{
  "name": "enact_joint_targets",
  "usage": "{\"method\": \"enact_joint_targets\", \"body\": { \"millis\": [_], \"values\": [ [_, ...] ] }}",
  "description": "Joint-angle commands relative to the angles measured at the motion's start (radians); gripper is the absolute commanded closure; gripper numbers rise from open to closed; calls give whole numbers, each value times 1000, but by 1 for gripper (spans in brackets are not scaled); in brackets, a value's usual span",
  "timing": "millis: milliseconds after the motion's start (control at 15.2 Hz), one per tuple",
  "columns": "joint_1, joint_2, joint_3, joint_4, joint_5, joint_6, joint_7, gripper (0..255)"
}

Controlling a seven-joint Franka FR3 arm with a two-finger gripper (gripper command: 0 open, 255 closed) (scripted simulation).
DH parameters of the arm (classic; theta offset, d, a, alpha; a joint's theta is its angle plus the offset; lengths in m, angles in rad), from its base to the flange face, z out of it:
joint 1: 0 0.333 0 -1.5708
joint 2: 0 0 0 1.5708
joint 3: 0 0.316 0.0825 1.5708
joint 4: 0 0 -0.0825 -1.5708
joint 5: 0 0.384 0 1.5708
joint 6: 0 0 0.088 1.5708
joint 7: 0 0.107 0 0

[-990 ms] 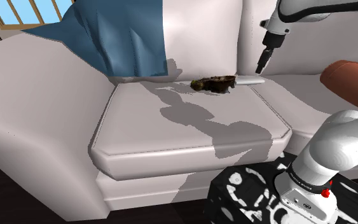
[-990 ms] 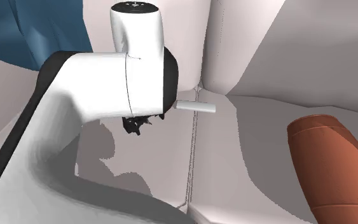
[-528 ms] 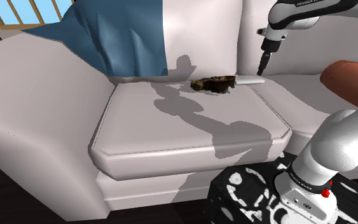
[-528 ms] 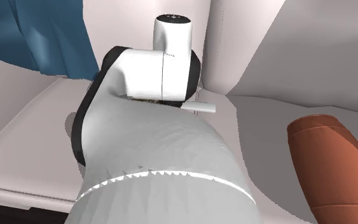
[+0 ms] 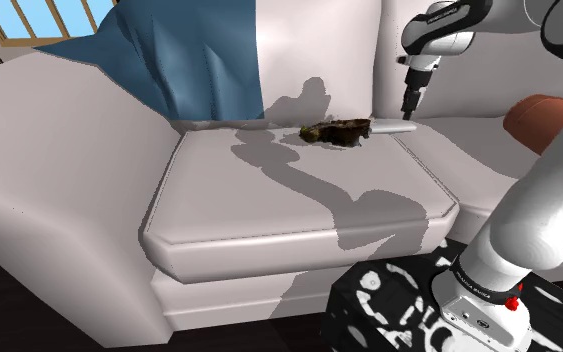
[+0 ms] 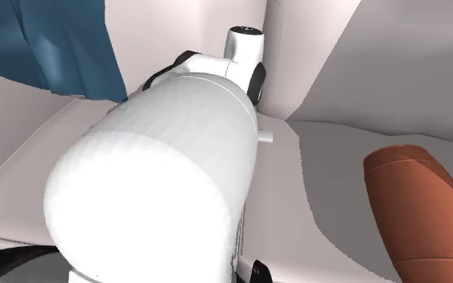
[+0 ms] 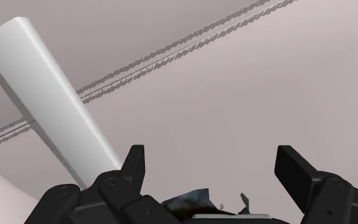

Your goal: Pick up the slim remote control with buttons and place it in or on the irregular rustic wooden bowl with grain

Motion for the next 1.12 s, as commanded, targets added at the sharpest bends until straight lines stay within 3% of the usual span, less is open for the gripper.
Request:
{"method": "enact_joint_targets", "body": {
  "millis": [0, 330, 726, 792, 1056],
  "values": [
    [-15, 114, -22, 72, 69, 3, -108, 0],
    [-117, 373, -2, 282, 212, -37, -315, 0],
    [-278, 663, 75, 609, 309, -125, -468, 0],
    [-292, 686, 82, 640, 313, -134, -476, 0],
    [-287, 695, 88, 599, 321, -86, -483, 0]
  ]
}}
